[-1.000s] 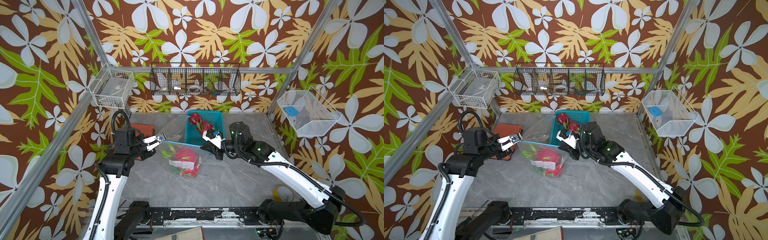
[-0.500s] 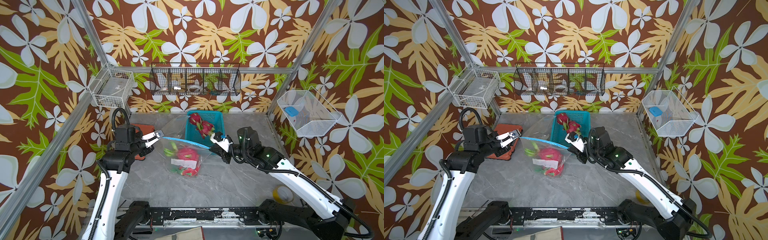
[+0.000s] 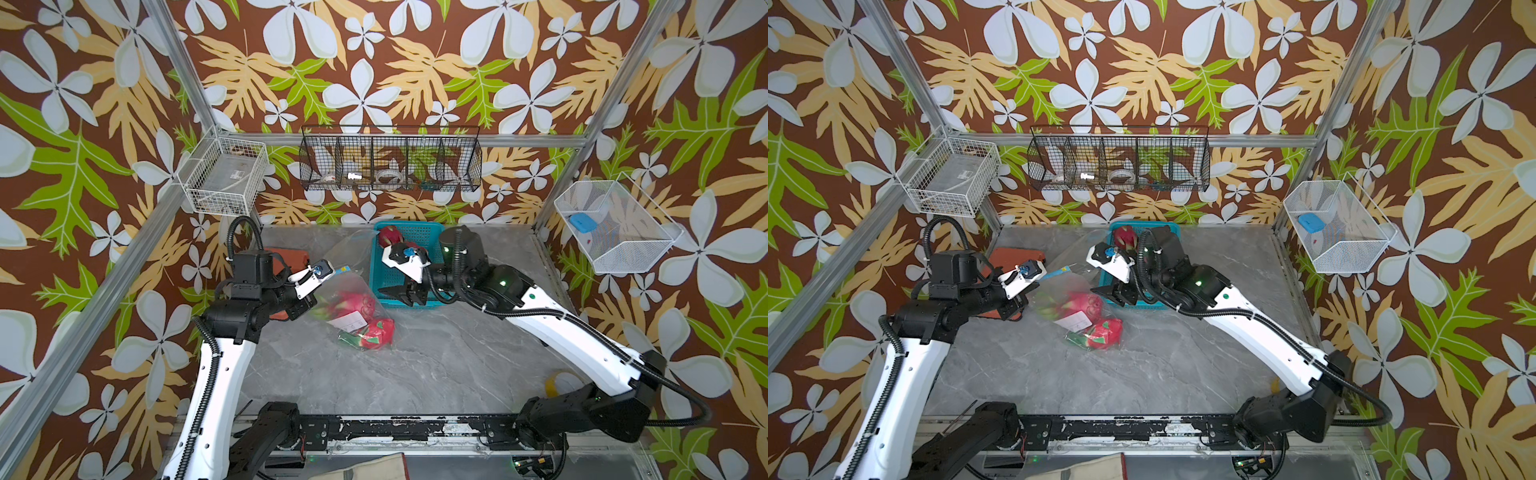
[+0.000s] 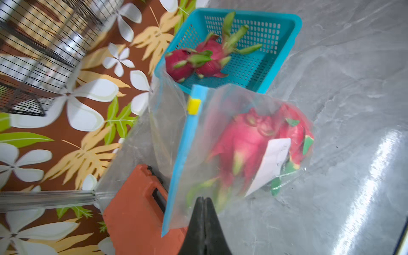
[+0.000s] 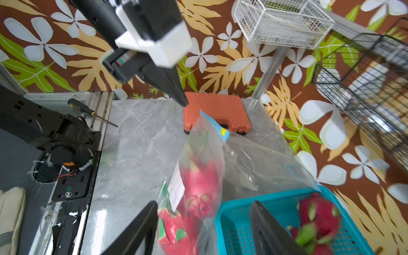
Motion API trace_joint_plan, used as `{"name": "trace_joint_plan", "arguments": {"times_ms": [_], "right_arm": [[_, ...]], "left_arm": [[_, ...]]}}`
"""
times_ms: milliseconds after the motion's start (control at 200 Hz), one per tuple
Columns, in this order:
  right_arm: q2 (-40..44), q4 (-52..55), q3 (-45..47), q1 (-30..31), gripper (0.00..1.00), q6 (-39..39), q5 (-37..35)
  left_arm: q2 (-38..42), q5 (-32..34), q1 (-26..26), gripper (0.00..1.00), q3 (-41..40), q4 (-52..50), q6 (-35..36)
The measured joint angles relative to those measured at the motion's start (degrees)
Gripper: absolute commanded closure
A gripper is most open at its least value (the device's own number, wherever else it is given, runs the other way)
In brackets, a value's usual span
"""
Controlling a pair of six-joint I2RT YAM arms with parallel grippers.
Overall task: Open the zip-top bag and take out the dragon fruit
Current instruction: Unzip the zipper on the zipper food storage bag, then open the zipper of the food storage bag at the center of the board.
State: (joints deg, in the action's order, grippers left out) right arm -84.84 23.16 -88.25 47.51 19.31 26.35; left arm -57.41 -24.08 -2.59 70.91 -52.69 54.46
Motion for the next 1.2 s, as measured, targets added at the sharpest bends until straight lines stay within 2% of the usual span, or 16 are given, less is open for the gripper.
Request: {"name": "trace_joint_plan", "arguments": {"times_ms": [60,135,250,405,460,515,616,651,736,916,1031,1201], "right_arm": [[-2.9,0.0,-1.0,2.4,0.22,0.7,-0.2],[-6.4,-0.6,-1.4,3.9,0.17,0.6,-1.2],[-11.3,-2.8,-2.0,2.9,0.16,-2.2,-6.5],[-18.2,-7.3,-7.8,1.9,0.17,-7.5,-11.1],[-21.1,-8.0,-10.7,1.4,0.24,-8.9,-10.1],[-24.6,-7.2,-14.5,1.0,0.39,-9.9,-7.6],[-30.1,-4.5,-21.3,0.9,0.87,-10.1,-1.9],[-30.7,-3.7,-22.1,0.9,1.0,-9.8,0.1],[-27.9,-4.0,-17.6,1.1,1.0,-7.6,4.2],[-13.8,-12.4,2.4,1.2,1.0,-0.7,10.3],[-10.9,-14.5,6.7,1.2,1.0,1.9,11.8],[-8.5,-15.0,10.0,2.1,1.0,4.0,12.6]], "left_arm": [[-0.9,0.9,0.2,0.63,-1.0,-2.3,0.7],[-1.5,1.4,3.1,0.38,-1.7,-5.3,2.5],[-1.9,0.7,9.5,0.24,-0.2,-7.7,5.0],[-4.8,-0.6,15.1,0.24,0.8,-9.1,8.2],[-5.9,-0.9,16.7,0.25,1.0,-9.4,8.9],[-6.6,-1.2,17.9,0.27,1.6,-9.4,9.4],[-7.2,-1.9,18.3,0.29,2.5,-9.4,10.0],[-7.5,-2.2,18.3,0.29,3.1,-9.4,10.0],[-8.4,-3.2,18.4,0.3,5.0,-9.3,9.6],[-11.4,-6.1,18.4,0.33,9.2,-9.4,8.4],[-12.2,-7.7,17.7,0.34,9.1,-11.4,9.0],[-11.2,-8.4,12.9,0.37,6.6,-14.8,9.9]]}}
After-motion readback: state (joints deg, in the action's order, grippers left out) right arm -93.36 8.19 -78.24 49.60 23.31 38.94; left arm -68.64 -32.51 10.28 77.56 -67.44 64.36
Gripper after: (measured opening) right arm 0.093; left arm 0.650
